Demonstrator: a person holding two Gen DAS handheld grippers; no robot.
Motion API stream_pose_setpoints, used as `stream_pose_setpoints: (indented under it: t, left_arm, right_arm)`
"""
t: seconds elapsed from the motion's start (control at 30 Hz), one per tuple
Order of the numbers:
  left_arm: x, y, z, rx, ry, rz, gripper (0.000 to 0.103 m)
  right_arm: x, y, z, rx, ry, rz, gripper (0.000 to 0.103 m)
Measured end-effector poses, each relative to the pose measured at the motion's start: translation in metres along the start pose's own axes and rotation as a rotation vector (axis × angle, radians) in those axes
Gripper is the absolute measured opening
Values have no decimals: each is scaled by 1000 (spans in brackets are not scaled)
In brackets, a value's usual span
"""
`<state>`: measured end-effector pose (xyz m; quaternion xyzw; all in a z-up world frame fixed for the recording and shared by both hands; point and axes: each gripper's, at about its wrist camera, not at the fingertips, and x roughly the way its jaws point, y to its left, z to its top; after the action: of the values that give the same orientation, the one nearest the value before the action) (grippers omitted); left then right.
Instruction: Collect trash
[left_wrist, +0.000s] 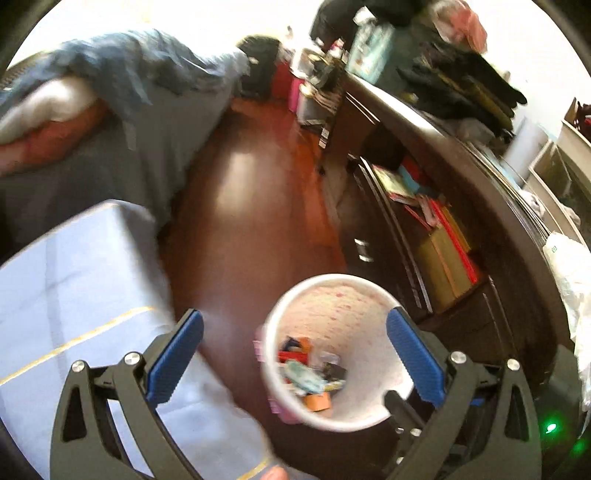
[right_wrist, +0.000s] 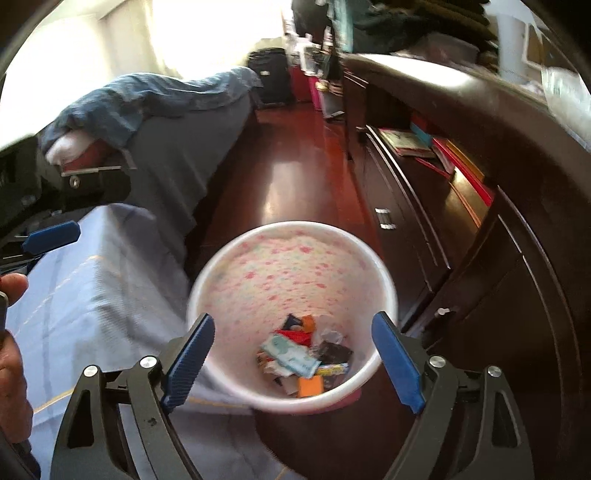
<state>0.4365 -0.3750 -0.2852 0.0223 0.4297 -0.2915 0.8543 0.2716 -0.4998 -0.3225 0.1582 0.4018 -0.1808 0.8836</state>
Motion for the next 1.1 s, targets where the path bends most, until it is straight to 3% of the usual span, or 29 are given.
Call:
stream_pose_setpoints:
  t: [0.13, 0.43, 0.7, 0.97, 1.1]
  left_arm:
    - [-57, 28, -14, -48, -77, 102, 99]
    - [-193, 87, -54, -158, -212, 281, 100]
    - [-302, 110, -105, -213, -304, 427, 100]
    - [-433, 125, -174, -322, -461, 633, 100]
    - [-489, 121, -204, -359, -546, 680, 100]
  right_arm:
    - [-28, 33, -7, -67, -10, 40, 92]
    - [-97, 121, -35, -216, -27, 230, 95]
    - [-169, 177, -53, -344, -82, 323, 99]
    - [-266, 223, -89, -501, -268, 364, 99]
    - [-313, 232, -104, -537, -379, 378, 99]
